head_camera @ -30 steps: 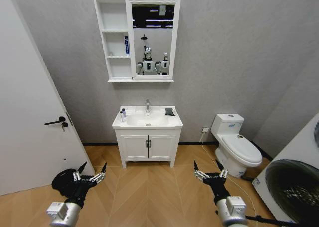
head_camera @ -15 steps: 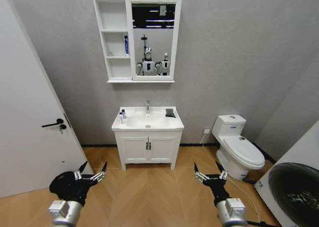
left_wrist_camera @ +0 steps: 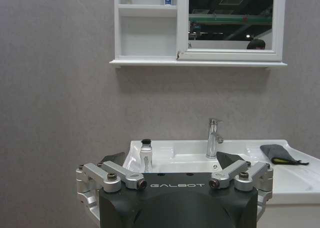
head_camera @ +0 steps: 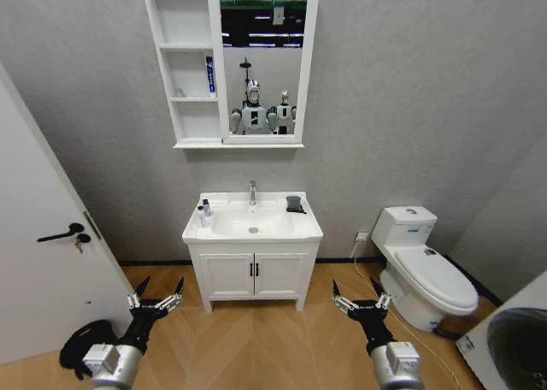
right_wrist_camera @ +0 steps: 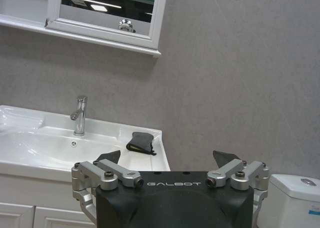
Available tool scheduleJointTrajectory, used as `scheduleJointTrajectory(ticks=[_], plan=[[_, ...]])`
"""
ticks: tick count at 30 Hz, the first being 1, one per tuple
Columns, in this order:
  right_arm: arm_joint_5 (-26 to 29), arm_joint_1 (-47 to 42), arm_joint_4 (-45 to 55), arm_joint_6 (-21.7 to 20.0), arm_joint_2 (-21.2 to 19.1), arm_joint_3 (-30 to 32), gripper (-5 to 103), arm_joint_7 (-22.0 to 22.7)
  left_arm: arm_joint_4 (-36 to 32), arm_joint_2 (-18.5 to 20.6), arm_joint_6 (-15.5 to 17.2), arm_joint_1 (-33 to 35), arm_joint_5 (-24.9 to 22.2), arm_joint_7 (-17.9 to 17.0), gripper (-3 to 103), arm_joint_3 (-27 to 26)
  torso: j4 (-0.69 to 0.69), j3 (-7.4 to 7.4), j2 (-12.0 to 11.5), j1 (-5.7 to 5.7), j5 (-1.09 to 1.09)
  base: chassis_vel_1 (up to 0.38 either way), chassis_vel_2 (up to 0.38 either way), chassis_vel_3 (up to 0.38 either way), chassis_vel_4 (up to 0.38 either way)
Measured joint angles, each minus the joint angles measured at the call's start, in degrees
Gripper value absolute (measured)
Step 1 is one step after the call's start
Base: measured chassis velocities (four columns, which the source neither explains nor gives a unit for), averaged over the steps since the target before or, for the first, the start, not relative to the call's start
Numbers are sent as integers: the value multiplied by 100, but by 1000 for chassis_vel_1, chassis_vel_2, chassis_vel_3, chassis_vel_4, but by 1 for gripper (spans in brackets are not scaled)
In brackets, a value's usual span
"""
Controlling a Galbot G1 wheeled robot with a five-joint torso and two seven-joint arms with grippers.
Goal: Move facial cleanser and shampoo from washbasin to cabinet, then wipe washbasin with towel.
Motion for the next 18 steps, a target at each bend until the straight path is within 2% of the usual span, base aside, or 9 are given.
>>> scheduleJointTrajectory(ticks=[4, 7, 9, 11, 13, 14, 16, 17, 18], plan=[[-67, 0, -27, 25, 19, -13, 100, -13, 0, -11, -19, 27, -30, -1, 100, -1, -1, 1, -1, 5, -5, -360, 369, 371, -359], [-83, 0, -30, 19, 28, -45, 100, -26, 3, -22, -61, 58, -34, 0, 100, -15, 2, 0, 0, 1, 2, -367, 358, 372, -371], [-83, -3, -32, 4, 34, -54, 100, -32, 24, -29, -81, 65, -35, 0, 100, -18, 0, 1, -1, 3, -5, -332, 337, 370, -350], [-64, 0, -46, -17, 31, -43, 100, -52, 51, -52, -111, 58, -30, 0, 100, -19, 0, -1, 0, 0, 3, -343, 344, 326, -344], [-44, 11, -62, -17, 23, -32, 100, -52, 59, -66, -125, 48, -22, -7, 100, -15, 1, -1, 1, 0, 2, -353, 329, 293, -338], [30, 46, -106, -17, -2, -11, 100, -35, 80, -93, -130, 11, 10, -65, 100, 21, 2, 2, -2, 8, -3, -249, 237, 250, -232], [74, 80, -145, -18, -19, 11, 100, -18, 100, -115, -131, -44, 48, -155, 100, 69, -1, 2, -3, 9, -1, -218, 237, 55, -130], [104, 126, -196, -20, -37, 32, 100, -1, 139, -142, -129, -129, 119, -331, 100, 144, 2, 1, -2, 7, 1, -174, 189, 55, -66], [104, 126, -196, -20, -37, 32, 100, -1, 139, -142, -129, -129, 119, -331, 100, 144, 2, 1, -2, 7, 1, -174, 189, 55, -66]])
